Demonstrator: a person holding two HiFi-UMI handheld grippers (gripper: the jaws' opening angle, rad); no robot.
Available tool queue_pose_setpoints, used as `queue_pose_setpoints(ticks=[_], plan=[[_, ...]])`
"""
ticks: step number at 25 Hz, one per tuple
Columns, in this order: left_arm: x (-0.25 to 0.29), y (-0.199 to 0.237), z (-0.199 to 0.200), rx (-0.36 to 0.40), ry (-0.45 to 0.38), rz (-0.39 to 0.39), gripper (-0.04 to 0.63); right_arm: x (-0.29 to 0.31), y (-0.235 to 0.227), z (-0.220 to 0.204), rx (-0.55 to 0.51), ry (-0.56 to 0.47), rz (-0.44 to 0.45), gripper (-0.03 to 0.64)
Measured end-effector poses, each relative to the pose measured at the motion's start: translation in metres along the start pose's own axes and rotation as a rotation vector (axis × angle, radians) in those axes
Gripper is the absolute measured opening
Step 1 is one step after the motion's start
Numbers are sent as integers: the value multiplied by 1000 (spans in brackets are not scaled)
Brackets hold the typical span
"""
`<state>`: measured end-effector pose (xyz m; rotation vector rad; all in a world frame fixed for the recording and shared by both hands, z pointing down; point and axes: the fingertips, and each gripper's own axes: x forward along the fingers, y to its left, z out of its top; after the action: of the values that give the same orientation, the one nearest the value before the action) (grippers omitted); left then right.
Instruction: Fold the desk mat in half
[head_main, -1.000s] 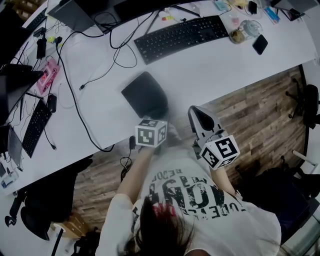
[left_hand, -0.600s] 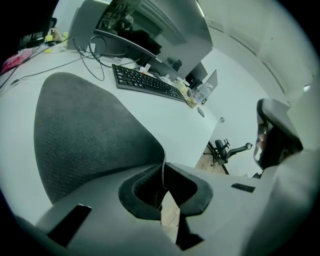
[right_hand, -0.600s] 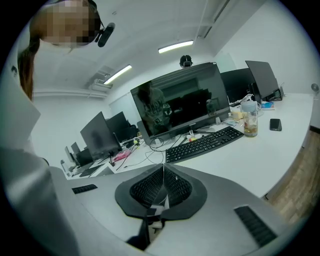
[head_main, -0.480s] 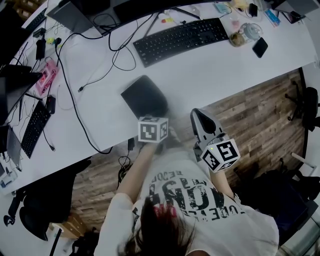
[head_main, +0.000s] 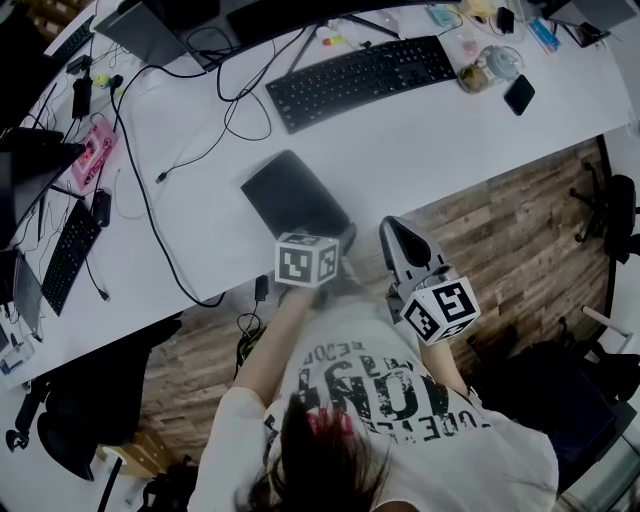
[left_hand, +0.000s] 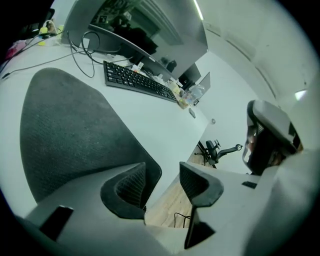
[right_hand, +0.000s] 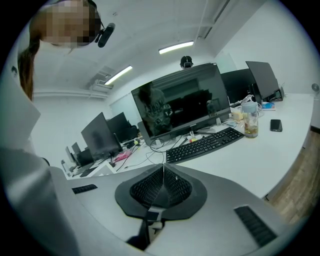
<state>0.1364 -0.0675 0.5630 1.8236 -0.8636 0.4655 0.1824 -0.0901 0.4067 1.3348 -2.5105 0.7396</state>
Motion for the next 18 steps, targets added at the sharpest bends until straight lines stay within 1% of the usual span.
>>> queue_pose_setpoints(ticks=[4, 8, 10, 12, 13, 16, 18], plan=[[-6, -6, 8, -33, -45, -25, 201, -3, -1, 0, 1, 1, -11, 2], [-14, -6, 15, -40, -86, -22, 185, -3, 0, -1, -1, -4, -9, 2], [-16, -7, 16, -28, -101, -17, 151, -4, 0, -1, -1, -6, -7, 2], [-19, -8, 18, -8, -117, -8, 96, -5, 0, -1, -2, -7, -8, 2], [-20, -8, 19, 1, -124, -2, 79, -5, 0, 0, -2, -8, -8, 2], [-23, -8, 22, 13, -138, 13, 38, -6, 0, 0, 0, -12, -9, 2], [-26, -8, 24, 17, -148, 21, 23, -7, 0, 1, -1, -14, -10, 2]])
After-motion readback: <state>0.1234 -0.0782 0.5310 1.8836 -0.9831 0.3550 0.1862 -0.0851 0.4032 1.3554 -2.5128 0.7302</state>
